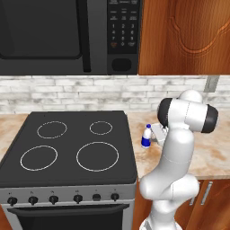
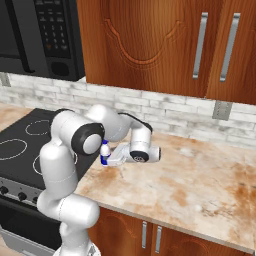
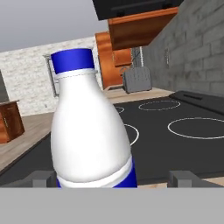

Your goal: Place the drinks on the dining counter in a tight cluster.

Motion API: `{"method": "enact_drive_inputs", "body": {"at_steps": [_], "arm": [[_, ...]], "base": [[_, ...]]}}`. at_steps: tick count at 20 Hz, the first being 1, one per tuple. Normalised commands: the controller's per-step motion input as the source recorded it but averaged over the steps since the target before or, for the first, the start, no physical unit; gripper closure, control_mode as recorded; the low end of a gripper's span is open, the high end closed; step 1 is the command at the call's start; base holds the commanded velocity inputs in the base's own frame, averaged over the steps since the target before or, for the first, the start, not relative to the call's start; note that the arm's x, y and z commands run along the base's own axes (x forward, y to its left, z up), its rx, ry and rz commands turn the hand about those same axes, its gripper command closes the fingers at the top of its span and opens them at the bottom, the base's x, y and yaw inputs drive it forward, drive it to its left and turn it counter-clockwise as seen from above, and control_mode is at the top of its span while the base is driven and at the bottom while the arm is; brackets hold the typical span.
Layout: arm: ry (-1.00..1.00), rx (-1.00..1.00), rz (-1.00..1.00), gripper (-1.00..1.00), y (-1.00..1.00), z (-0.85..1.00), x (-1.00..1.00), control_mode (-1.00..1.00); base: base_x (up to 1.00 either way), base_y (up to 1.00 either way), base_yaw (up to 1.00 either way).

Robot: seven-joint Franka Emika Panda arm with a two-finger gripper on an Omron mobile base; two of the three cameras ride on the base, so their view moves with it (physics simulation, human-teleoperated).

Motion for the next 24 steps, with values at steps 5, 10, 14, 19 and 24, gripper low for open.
{"method": "enact_drive_inputs", "body": {"at_steps": [5, 10, 14, 19, 24], "arm": [[0.00, 0.00, -0.04, -1.00, 0.01, 0.00, 0.06, -1.00], [-0.02, 0.01, -0.08, -1.00, 0.00, 0.00, 0.05, -1.00], [-0.03, 0.04, -0.02, -1.00, 0.00, 0.00, -0.04, -1.00], [-0.03, 0.04, 0.00, -1.00, 0.06, 0.00, -0.16, -1.00], [-0.02, 0.00, 0.00, -1.00, 0.19, 0.00, -0.04, -1.00]], "base": [[0.00, 0.00, 0.00], [0.00, 0.00, 0.00], [0.00, 0.00, 0.00], [0.00, 0.00, 0.00], [0.00, 0.00, 0.00]]}}
